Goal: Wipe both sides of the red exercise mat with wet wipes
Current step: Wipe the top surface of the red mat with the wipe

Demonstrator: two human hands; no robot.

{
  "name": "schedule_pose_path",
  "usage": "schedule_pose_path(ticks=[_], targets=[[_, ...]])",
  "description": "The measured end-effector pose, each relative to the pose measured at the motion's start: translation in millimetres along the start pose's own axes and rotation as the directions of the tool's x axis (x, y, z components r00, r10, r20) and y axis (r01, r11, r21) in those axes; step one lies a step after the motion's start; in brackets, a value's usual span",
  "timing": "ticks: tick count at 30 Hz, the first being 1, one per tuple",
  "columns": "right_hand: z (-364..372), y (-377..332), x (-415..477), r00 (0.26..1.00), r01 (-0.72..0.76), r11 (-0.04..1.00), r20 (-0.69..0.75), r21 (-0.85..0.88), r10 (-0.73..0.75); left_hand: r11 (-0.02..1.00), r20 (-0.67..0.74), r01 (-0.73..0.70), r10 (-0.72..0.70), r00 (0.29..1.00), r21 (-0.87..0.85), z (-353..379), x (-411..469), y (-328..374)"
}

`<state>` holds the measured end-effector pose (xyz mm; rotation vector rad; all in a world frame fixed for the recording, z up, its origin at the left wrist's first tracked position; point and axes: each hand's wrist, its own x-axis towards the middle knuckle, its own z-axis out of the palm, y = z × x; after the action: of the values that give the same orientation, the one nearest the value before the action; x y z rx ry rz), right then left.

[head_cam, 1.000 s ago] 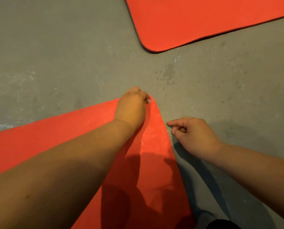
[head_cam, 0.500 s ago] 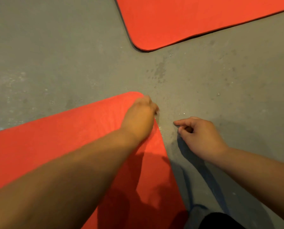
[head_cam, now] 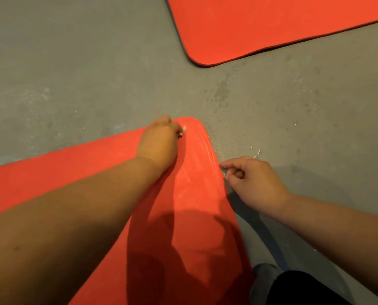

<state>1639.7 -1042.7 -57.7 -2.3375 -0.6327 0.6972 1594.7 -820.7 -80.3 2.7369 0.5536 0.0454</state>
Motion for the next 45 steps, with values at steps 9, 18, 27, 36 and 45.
schedule_pose_path(ticks=[9,18,27,36,45], targets=[[18.4,-7.4,11.1,0.998,-0.051,0.999,-0.040,0.012,0.051,0.926,0.112,-0.377,0.379,0.919,-0.039,-7.4,-74.7,-27.9],[10.3,8.6,4.4,0.972,-0.208,0.970,-0.089,0.125,0.219,0.982,-0.011,-0.018,0.016,1.000,-0.186,17.9,-1.4,31.5],[3.8,11.6,-10.4,0.969,-0.237,0.966,-0.044,0.106,0.243,0.800,0.328,-0.570,0.598,0.732,-0.185,-12.5,-121.1,5.1],[42.5,-46.8,-25.9,0.976,0.176,0.958,0.165,-0.226,-0.140,0.994,0.027,0.101,-0.100,0.995,-0.046,-27.2,-128.9,-53.5],[72.9,-74.6,-50.4,0.957,0.190,0.890,0.280,-0.414,-0.074,0.960,-0.089,0.277,-0.273,0.958,0.032,-60.8,-147.8,-161.6]])
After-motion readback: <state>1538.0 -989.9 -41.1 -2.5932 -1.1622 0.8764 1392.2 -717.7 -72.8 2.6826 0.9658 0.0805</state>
